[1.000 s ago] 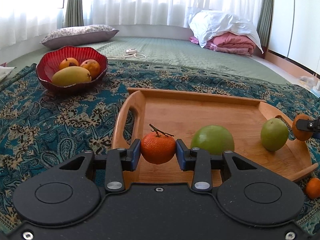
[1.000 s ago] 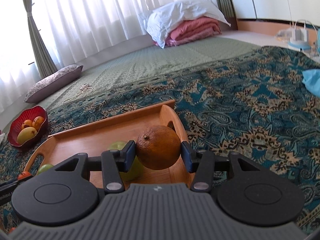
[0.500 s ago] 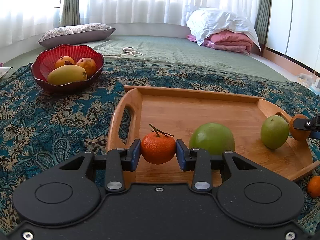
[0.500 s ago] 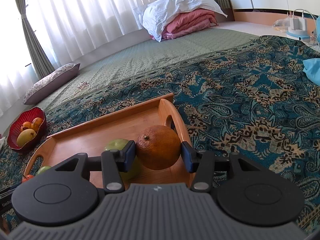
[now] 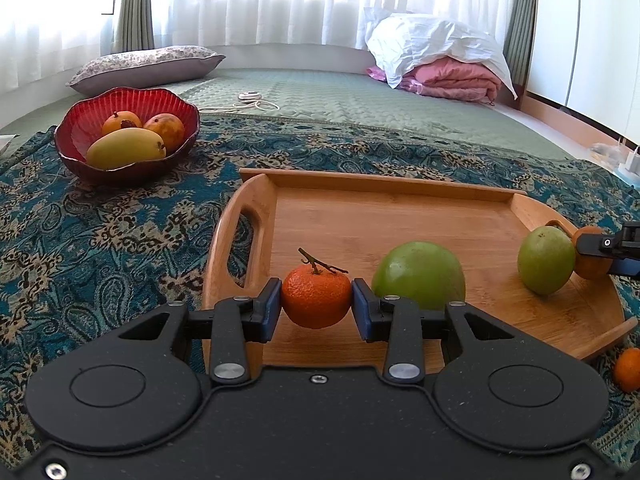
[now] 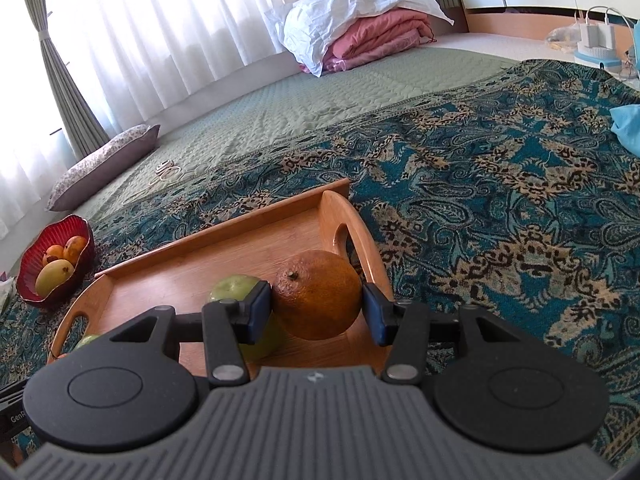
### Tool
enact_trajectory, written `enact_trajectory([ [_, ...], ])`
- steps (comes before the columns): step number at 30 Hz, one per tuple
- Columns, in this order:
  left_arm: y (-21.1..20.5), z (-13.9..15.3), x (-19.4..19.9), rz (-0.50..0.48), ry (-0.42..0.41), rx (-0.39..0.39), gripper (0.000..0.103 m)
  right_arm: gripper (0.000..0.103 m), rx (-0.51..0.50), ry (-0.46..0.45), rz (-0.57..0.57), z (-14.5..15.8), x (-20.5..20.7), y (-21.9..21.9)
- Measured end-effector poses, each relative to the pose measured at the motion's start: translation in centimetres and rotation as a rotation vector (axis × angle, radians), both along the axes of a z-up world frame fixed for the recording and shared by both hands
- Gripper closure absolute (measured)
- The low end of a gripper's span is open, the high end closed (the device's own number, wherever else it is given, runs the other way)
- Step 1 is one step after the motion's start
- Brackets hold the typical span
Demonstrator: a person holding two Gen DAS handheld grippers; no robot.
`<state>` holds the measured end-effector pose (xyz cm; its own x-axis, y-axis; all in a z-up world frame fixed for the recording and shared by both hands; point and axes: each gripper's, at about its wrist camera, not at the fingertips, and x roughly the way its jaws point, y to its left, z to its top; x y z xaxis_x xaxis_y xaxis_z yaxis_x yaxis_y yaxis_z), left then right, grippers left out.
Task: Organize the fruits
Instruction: 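Carry the tangerine and the brown orange onto the wooden tray with both tools, then open the left tool to set the tangerine down while the right tool releases the brown orange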
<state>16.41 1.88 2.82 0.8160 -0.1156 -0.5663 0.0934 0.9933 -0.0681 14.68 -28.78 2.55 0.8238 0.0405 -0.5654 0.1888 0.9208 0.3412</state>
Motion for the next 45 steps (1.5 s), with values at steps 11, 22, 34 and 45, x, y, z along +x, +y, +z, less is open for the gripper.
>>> enact_trajectory([
  [11,-0.3,-0.3,0.3,-0.009,0.009,-0.006,0.067,0.05,-0.015,-0.016,-0.008,0.4,0.1,-0.1],
  [22,-0.5,-0.1,0.0,-0.017,-0.009,0.012,0.061,0.05,-0.007,-0.018,-0.009,0.2,-0.2,-0.1],
  [34,-0.5,0.5,-1.7,-0.021,-0.02,0.037,0.033,0.049,-0.034,-0.048,0.004,0.8,-1.8,0.1],
  [45,-1.1,1.6,-5.5,-0.054,-0.062,0.05,0.019,0.035,-0.157,-0.099,0.044,1.2,-4.8,1.7],
])
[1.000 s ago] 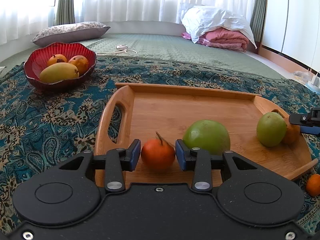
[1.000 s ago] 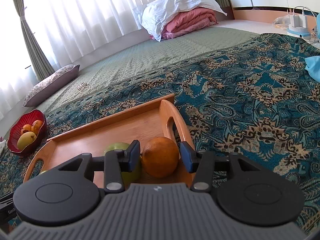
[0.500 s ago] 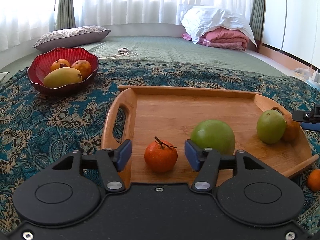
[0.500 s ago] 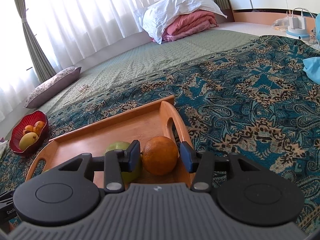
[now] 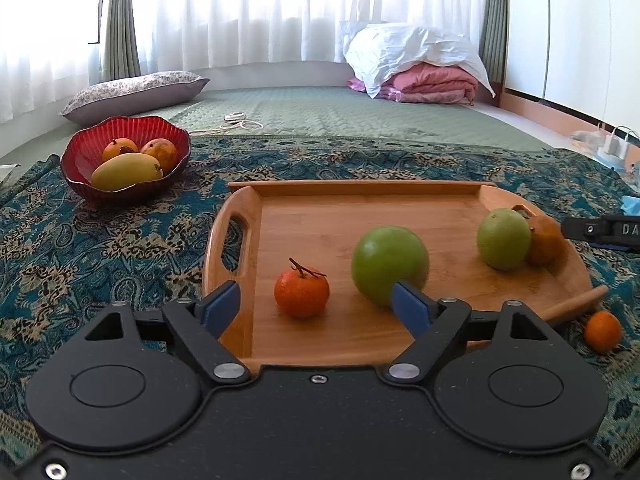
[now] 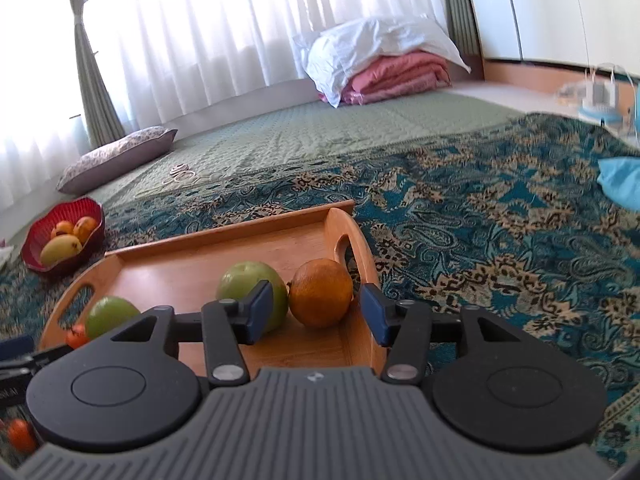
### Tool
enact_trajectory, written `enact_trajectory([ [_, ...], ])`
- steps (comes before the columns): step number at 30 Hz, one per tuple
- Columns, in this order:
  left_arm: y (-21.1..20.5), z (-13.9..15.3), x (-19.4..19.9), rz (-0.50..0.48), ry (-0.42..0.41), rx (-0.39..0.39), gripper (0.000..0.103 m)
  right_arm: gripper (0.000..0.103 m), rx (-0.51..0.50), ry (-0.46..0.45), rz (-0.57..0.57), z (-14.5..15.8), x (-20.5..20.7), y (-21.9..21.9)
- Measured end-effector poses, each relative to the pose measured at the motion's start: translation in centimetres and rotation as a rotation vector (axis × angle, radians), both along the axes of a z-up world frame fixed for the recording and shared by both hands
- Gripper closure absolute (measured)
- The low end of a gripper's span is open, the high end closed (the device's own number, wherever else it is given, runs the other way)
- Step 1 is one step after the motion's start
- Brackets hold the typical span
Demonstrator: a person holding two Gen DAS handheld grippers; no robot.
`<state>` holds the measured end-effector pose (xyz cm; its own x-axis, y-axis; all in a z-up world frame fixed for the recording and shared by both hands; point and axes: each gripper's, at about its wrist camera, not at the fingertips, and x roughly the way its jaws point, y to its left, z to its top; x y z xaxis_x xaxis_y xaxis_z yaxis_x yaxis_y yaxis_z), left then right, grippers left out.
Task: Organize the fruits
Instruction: 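Open the left tool to set the tangerine down while the right tool releases the brown orange, then move the left tool to a small mandarin while the right tool approaches another mandarin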
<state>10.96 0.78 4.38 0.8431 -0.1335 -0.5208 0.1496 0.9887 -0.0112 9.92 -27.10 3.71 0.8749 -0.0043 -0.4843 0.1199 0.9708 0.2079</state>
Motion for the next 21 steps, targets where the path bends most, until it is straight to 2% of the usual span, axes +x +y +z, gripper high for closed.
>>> enact_trajectory([
  [10,-0.3,0.0,-3.8,-0.017,-0.03,-0.013,0.008,0.018,-0.13,-0.045,0.051,-1.2,-3.5,2.0],
  [21,-0.3,-1.0,-6.9,-0.014,-0.068,-0.002,0.0,0.007,-0.179,-0.082,0.057,-2.9,-6.6,3.1],
])
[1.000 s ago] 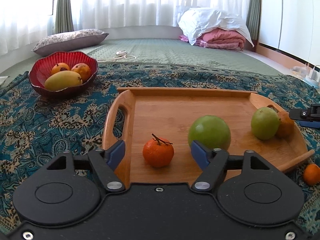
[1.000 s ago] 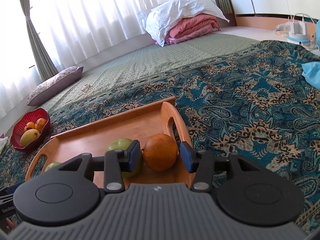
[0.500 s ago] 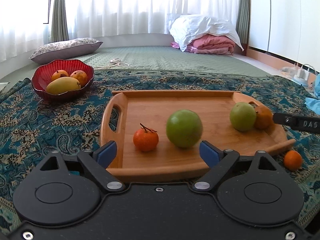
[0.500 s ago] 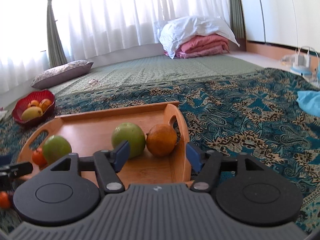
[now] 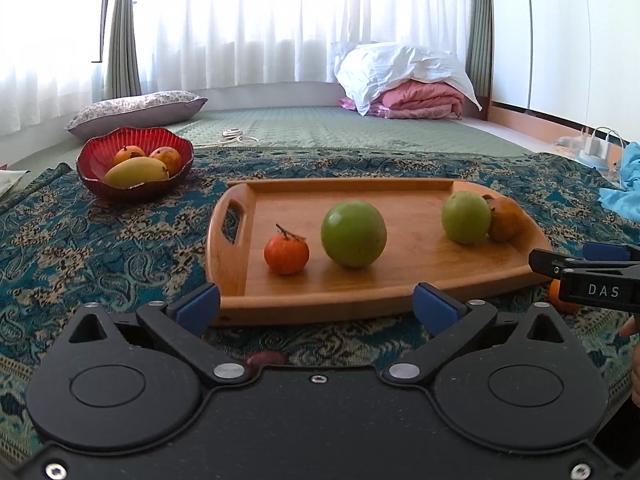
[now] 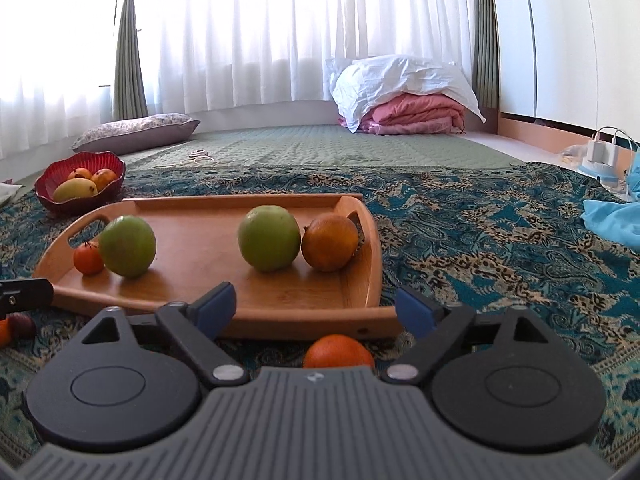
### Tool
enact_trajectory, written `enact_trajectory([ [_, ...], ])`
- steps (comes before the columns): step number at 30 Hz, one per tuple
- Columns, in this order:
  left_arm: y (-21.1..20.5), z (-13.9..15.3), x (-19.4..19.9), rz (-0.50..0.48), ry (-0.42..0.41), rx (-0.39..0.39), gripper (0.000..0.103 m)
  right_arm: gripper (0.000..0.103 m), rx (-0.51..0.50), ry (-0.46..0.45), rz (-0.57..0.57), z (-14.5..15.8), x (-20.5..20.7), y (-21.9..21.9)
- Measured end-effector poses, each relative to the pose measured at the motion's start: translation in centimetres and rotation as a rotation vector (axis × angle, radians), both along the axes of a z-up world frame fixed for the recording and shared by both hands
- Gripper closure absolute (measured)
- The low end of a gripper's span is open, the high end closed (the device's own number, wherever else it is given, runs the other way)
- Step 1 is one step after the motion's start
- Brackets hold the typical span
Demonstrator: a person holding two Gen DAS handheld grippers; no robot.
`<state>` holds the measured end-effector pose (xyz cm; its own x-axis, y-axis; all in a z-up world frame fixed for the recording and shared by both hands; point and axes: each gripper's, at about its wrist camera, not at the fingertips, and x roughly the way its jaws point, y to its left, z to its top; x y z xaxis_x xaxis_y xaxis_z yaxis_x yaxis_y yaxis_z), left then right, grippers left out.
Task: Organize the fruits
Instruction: 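Move the left tool to a small mandarin while the right tool approaches another mandarin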
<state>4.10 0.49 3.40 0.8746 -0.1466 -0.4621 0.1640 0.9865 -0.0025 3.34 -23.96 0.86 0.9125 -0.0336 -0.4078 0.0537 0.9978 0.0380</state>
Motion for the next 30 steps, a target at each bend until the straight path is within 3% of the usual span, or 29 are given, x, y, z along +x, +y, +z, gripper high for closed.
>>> enact_trajectory([
  [2,0.1,-0.4,-0.3,0.001,0.011,0.001,0.0,0.002,0.0,0.007,0.005,-0.4,-0.2,0.0],
  [14,1.2,-2.0,-1.2,0.046,0.041,0.005,0.0,0.0,-0.018,0.058,0.015,-2.8,-0.5,0.6],
  [30,2.1,-2.6,-2.4,0.114,0.048,-0.006,0.001,0.0,-0.015,0.069,0.009,-3.2,-0.3,0.6],
])
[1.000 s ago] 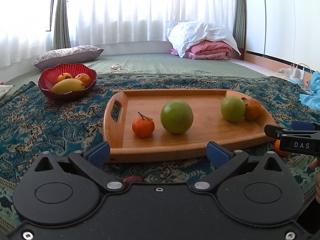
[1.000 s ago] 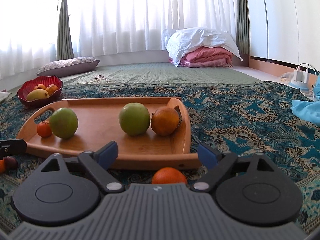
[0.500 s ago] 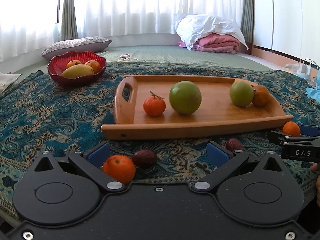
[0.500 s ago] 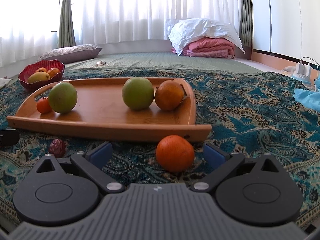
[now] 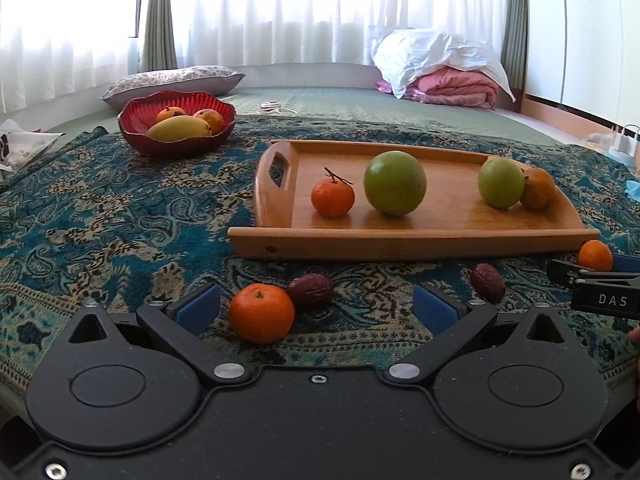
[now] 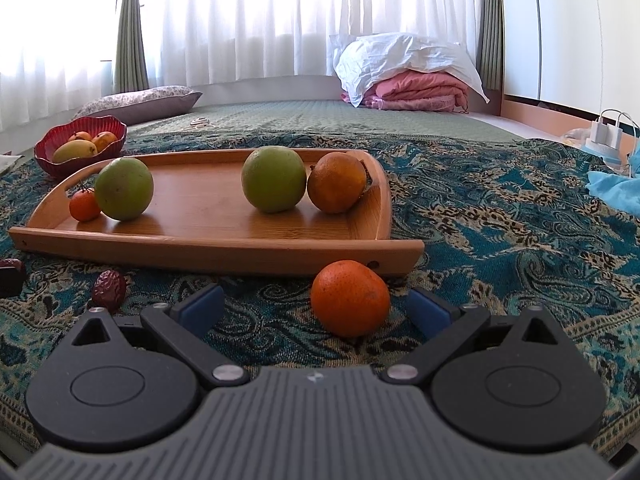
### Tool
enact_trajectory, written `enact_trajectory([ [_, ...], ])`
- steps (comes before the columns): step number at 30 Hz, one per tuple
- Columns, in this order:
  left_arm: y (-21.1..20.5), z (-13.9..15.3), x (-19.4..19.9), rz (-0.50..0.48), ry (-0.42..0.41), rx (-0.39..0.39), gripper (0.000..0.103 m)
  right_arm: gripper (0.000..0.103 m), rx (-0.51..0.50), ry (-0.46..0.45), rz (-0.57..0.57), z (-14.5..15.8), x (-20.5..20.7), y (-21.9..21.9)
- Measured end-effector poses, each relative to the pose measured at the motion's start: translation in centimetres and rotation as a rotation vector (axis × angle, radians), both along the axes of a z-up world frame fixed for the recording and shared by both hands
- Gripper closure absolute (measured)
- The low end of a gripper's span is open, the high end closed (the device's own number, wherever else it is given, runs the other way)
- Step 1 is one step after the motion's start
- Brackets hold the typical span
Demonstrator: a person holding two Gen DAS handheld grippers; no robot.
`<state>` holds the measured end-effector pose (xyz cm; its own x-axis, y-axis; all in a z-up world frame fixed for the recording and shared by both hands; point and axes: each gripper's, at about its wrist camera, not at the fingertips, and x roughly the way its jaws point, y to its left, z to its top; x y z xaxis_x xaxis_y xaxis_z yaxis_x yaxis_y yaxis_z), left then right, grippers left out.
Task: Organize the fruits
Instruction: 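Move the left tool to a small mandarin while the right tool approaches another mandarin, then close the left tool on its mandarin while the right tool grips the other mandarin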
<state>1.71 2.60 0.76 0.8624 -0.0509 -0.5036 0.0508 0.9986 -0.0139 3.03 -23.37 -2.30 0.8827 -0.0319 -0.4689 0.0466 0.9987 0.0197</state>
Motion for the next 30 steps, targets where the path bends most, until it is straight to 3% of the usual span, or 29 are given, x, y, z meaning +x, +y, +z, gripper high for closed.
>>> enact_trajectory([
  [12,0.5,-0.3,-0.5,0.016,0.031,-0.006,0.024,0.0,0.0,0.0,0.0,-0.1,0.0,0.0],
  [18,1.1,-0.2,-0.4,0.043,0.033,-0.004,0.043,0.002,0.036,-0.012,-0.011,0.3,-0.3,-0.4],
  [22,1.5,-0.2,-0.3,0.056,0.04,0.001,0.055,0.009,0.041,-0.009,-0.006,0.4,-0.6,-0.3],
  [30,2.4,-0.1,-0.4,0.072,0.046,-0.02,0.068,0.027,0.019,-0.022,-0.009,0.6,-1.2,0.3],
])
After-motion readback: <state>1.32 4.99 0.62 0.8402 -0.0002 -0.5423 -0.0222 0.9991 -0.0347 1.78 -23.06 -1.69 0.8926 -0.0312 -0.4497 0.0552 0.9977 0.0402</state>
